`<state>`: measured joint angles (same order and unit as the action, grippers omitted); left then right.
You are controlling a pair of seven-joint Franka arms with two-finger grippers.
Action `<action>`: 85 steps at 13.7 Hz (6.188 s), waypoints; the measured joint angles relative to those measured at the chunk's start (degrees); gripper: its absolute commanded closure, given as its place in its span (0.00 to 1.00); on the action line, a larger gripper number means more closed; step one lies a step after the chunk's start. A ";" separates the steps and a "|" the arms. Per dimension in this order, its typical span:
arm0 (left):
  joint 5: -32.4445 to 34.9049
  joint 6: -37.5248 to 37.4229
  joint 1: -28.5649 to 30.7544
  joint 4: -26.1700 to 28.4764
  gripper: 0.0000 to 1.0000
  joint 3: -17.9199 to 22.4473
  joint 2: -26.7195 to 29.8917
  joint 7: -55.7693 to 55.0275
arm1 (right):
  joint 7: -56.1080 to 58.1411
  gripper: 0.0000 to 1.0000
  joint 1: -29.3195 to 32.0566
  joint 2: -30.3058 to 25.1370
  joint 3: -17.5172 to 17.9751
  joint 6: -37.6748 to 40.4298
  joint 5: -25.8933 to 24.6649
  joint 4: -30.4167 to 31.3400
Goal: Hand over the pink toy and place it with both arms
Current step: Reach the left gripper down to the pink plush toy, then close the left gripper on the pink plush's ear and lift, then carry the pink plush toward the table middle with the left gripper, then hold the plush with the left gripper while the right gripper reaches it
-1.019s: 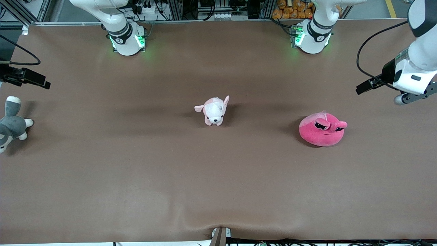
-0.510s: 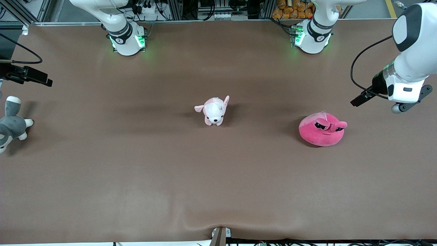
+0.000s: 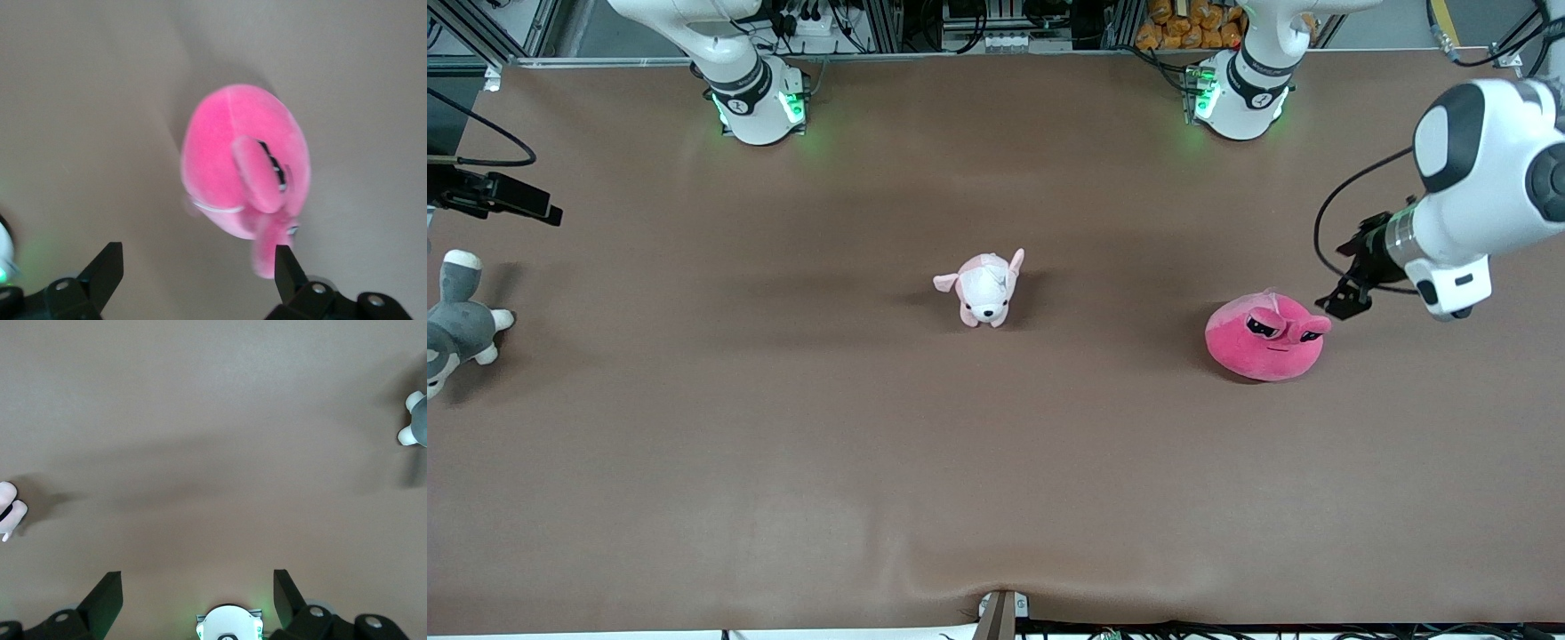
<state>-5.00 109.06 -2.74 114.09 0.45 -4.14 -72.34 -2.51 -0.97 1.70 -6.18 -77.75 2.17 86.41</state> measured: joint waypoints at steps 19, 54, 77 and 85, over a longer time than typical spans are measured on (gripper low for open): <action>-8.97 4.40 4.91 -3.35 0.98 0.44 -11.16 -11.15 | 0.09 0.00 1.55 0.46 -0.34 -0.26 -0.01 0.29; -26.30 -8.53 -5.67 -30.15 1.00 -22.45 -11.01 -59.77 | 0.21 0.00 -0.44 0.87 0.72 -1.67 1.43 0.32; -26.33 9.31 -18.51 -30.68 1.00 -22.39 -15.06 -75.44 | 5.48 0.00 -33.93 9.17 1.35 -15.63 14.50 -2.05; -26.29 10.90 -19.24 -30.78 1.00 -22.36 -15.17 -75.78 | 16.63 0.00 -35.91 10.04 0.67 -20.89 12.06 -2.04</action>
<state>-31.29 119.96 -21.97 83.31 -21.91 -19.31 -148.12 14.13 -36.89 11.73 -5.50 -98.64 14.23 84.37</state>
